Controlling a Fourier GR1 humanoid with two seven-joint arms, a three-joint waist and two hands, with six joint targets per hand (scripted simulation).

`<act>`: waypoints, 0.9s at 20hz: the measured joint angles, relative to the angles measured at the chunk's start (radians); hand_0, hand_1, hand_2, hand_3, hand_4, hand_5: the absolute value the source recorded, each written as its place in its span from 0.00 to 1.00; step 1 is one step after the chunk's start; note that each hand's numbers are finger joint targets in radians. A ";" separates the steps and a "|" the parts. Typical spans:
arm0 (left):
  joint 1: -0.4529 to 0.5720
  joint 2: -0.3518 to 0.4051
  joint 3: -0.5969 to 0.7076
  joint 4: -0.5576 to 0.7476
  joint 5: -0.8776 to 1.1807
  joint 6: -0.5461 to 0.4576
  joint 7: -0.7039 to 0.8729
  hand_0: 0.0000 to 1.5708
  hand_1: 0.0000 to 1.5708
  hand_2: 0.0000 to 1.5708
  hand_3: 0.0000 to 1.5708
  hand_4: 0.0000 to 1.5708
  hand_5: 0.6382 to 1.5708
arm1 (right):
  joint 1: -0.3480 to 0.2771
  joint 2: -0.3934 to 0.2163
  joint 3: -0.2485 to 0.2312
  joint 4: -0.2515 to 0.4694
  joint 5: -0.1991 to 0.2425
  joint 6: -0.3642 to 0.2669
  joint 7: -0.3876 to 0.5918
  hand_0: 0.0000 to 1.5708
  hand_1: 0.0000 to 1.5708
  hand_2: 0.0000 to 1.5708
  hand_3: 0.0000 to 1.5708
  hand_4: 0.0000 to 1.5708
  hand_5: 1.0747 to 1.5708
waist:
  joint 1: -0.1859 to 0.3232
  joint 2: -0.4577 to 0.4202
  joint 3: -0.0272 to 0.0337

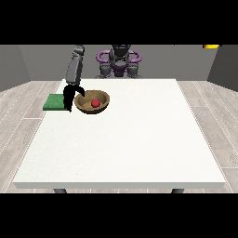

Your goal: Pick the cup and pour the ball into the bowl, then pick the bowl and place it on the pad

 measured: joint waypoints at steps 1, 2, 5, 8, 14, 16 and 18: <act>0.001 0.003 0.004 -0.004 0.006 0.001 0.001 0.00 0.00 0.00 0.00 0.65 0.96 | -0.004 -0.001 0.002 0.000 0.000 0.004 -0.005 0.00 0.00 0.00 0.00 0.28 0.95 | -0.003 0.005 -0.0016; 0.005 0.007 0.008 0.000 0.009 -0.001 -0.005 0.00 0.00 0.00 0.00 0.65 0.96 | -0.017 0.000 0.002 0.002 -0.001 -0.006 0.007 0.00 0.00 0.00 0.00 0.29 0.96 | -0.005 0.007 -0.0009; -0.004 0.021 0.010 -0.008 0.023 -0.004 0.011 0.00 0.00 0.00 0.00 0.65 0.97 | -0.049 0.021 0.007 0.018 0.004 -0.039 0.003 0.00 0.00 0.00 0.00 0.30 0.95 | 0.002 0.015 0.0040; -0.002 0.056 0.033 0.007 0.049 -0.024 0.019 0.00 0.00 0.00 0.00 0.65 0.97 | -0.076 0.045 0.010 0.035 0.006 -0.074 -0.008 0.00 0.00 0.00 0.00 0.39 0.99 | 0.001 0.016 0.0082; -0.019 0.073 0.047 -0.024 0.082 -0.028 0.030 0.00 0.00 0.00 0.00 0.67 0.95 | -0.044 0.016 -0.005 0.036 0.015 -0.167 -0.027 1.00 1.00 1.00 1.00 0.58 0.81 | 0.031 0.042 -0.0129; -0.025 0.083 0.055 -0.026 0.096 -0.036 0.036 0.00 0.00 0.00 0.00 0.70 0.94 | -0.027 0.014 -0.001 0.020 0.017 -0.188 -0.039 1.00 1.00 1.00 0.98 0.59 0.88 | 0.044 0.048 -0.0153; -0.023 0.085 0.058 -0.025 0.103 -0.041 0.034 0.00 0.00 0.00 0.00 0.72 0.94 | -0.015 0.012 0.008 0.005 0.024 -0.213 -0.044 1.00 1.00 1.00 0.91 0.60 0.92 | 0.052 0.050 -0.0142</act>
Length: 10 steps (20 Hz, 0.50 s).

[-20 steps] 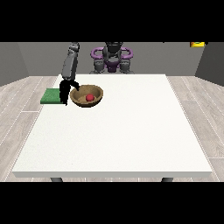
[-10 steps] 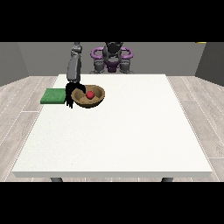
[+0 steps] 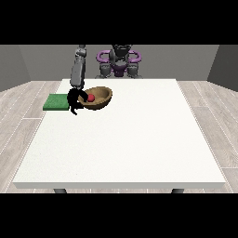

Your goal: Pick the cup and pour the ball into the bowl, then pick the bowl and place it on the pad

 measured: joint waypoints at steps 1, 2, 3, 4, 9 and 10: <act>0.001 0.001 0.002 0.004 0.005 -0.004 0.000 0.00 0.00 0.00 0.00 0.73 0.95 | 0.007 -0.001 0.005 -0.010 0.002 -0.012 0.001 1.00 1.00 1.00 0.87 0.61 0.93 | 0.004 0.001 0.0004; 0.002 0.003 0.005 0.007 0.007 -0.006 -0.001 0.00 0.00 0.00 0.00 0.74 0.95 | 0.011 -0.003 0.012 -0.017 0.007 -0.024 0.005 1.00 1.00 1.00 0.82 0.63 0.94 | 0.006 0.000 0.0022; 0.007 0.002 0.006 0.008 0.009 -0.009 -0.005 0.00 0.00 0.00 0.00 0.74 0.96 | 0.016 -0.006 0.018 -0.023 0.009 -0.036 0.013 1.00 1.00 1.00 0.79 0.64 0.95 | 0.009 -0.003 0.0049; 0.014 -0.001 0.006 0.012 0.008 -0.011 -0.010 0.00 0.00 0.00 0.00 0.75 0.95 | 0.020 -0.010 0.024 -0.029 0.012 -0.048 0.035 1.00 1.00 1.00 0.81 0.65 0.95 | 0.013 -0.010 0.0086; 0.037 0.013 0.020 0.068 0.008 -0.023 -0.014 0.00 0.00 0.00 0.00 0.76 0.96 | 0.004 -0.059 0.073 -0.048 0.025 -0.082 0.216 1.00 1.00 1.00 0.66 0.65 0.97 | -0.007 -0.051 0.0331; 0.044 0.017 0.025 0.081 0.009 -0.027 -0.015 0.00 0.00 0.00 0.00 0.76 0.97 | 0.011 -0.080 0.086 -0.055 0.034 -0.080 0.259 1.00 1.00 1.00 0.65 0.66 0.97 | -0.016 -0.060 0.0324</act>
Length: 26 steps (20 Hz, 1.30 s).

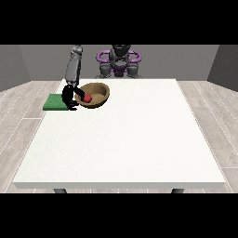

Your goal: Pick the cup and pour the ball into the bowl, then pick the bowl and place it on the pad

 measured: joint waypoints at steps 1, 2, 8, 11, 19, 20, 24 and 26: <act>0.010 0.002 0.007 0.012 -0.003 0.000 -0.009 0.00 0.00 0.00 0.00 0.76 0.97 | -0.003 -0.042 0.005 -0.002 0.011 0.000 0.041 1.00 1.00 1.00 0.62 0.67 0.97 | -0.013 -0.004 -0.0005; 0.015 0.010 0.015 0.026 -0.004 -0.004 -0.018 0.00 0.00 0.00 0.00 0.76 0.97 | -0.004 -0.080 0.009 0.000 0.025 -0.006 0.077 1.00 1.00 1.00 0.62 0.67 0.97 | -0.026 -0.004 -0.0012; 0.069 0.026 0.030 0.082 -0.036 -0.009 -0.075 0.00 0.00 0.00 0.00 0.76 0.97 | -0.049 -0.283 0.033 -0.004 0.075 0.041 0.269 1.00 1.00 1.00 0.35 0.70 0.99 | -0.097 -0.027 -0.0006; 0.103 0.047 0.053 0.115 -0.032 -0.028 -0.104 0.00 0.00 0.00 0.00 0.77 0.97 | -0.062 -0.355 0.015 0.000 0.062 0.090 0.318 1.00 1.00 1.00 0.36 0.69 0.99 | -0.126 -0.038 -0.0002; 0.198 0.088 0.087 0.210 -0.052 -0.056 -0.221 0.00 0.00 0.00 0.00 0.77 0.98 | -0.050 -0.365 0.028 -0.034 0.074 0.127 0.356 1.00 1.00 1.00 0.24 0.71 0.99 | -0.193 -0.064 0.0006; 0.200 0.094 0.088 0.219 -0.054 -0.055 -0.232 0.00 0.00 0.00 0.00 0.77 0.98 | -0.050 -0.364 0.027 -0.033 0.075 0.135 0.353 1.00 1.00 1.00 0.29 0.71 0.99 | -0.199 -0.059 0.0006; 0.214 0.108 0.089 0.229 -0.053 -0.067 -0.275 0.00 0.00 0.00 0.00 0.77 0.98 | -0.055 -0.340 0.012 -0.011 0.069 0.127 0.323 1.00 1.00 1.00 0.31 0.68 0.99 | -0.192 -0.033 0.0009; 0.213 0.116 0.091 0.234 -0.048 -0.069 -0.283 0.00 0.00 0.00 0.00 0.77 0.98 | -0.059 -0.323 0.005 0.005 0.063 0.126 0.314 1.00 1.00 1.00 0.29 0.67 1.00 | -0.189 -0.021 0.0011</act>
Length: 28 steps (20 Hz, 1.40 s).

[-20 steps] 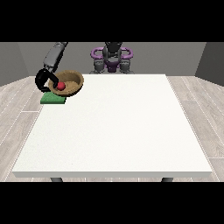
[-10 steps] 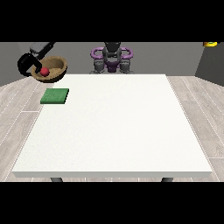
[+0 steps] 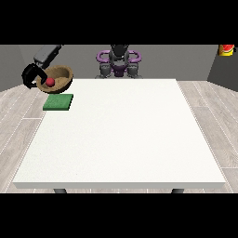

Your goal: Pick the cup and pour the ball into the bowl, then pick the bowl and place it on the pad

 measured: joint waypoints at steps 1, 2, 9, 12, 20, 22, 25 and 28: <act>-0.001 0.011 0.004 0.009 0.004 -0.006 -0.006 0.00 0.00 0.00 0.00 0.77 0.98 | -0.002 0.011 -0.001 0.004 0.000 -0.008 -0.005 1.00 1.00 1.00 0.29 0.66 1.00 | 0.001 0.007 0.0001; 0.001 0.007 0.003 0.016 0.004 -0.004 -0.013 0.00 0.00 0.00 0.00 0.77 0.98 | -0.003 0.029 0.002 0.004 0.000 -0.012 -0.009 1.00 1.00 1.00 0.34 0.66 1.00 | -0.002 0.007 0.0001; 0.018 0.028 0.003 0.048 0.007 -0.015 -0.050 0.00 0.00 0.00 0.00 0.76 0.99 | -0.025 0.067 -0.033 0.032 -0.039 -0.019 -0.007 1.00 1.00 1.00 0.56 0.45 1.00 | -0.009 0.012 0.0004; 0.012 0.037 0.002 0.030 0.023 -0.014 -0.028 0.00 0.00 0.00 0.00 0.76 0.99 | -0.026 0.042 -0.059 0.074 -0.047 -0.028 -0.011 1.00 1.00 1.00 0.74 0.00 0.96 | 0.000 0.018 0.0006; 0.011 0.060 0.002 0.052 0.031 -0.009 -0.050 0.00 0.00 0.00 0.00 0.76 0.99 | -0.049 0.017 -0.082 0.091 -0.039 -0.101 -0.037 0.92 0.92 0.89 0.51 0.00 0.93 | -0.007 0.034 0.0005; 0.010 0.080 0.008 0.073 0.034 -0.021 -0.060 0.00 0.00 0.00 0.00 0.76 0.99 | -0.059 0.023 -0.086 0.090 -0.044 -0.109 -0.038 0.93 0.93 0.89 0.48 0.00 0.92 | -0.006 0.040 0.0001; 0.013 0.085 0.008 0.090 0.027 -0.021 -0.090 0.00 0.00 0.00 0.00 0.76 0.99 | -0.074 0.065 -0.088 0.084 -0.052 -0.142 -0.051 0.91 0.91 0.88 0.43 0.00 0.93 | 0.000 0.049 0.0000; 0.004 0.094 0.005 0.090 0.032 -0.020 -0.094 0.00 0.00 0.00 0.00 0.76 1.00 | -0.093 0.061 -0.084 0.088 -0.041 -0.165 -0.070 0.73 0.73 0.84 0.64 0.12 0.92 | 0.007 0.068 0.0001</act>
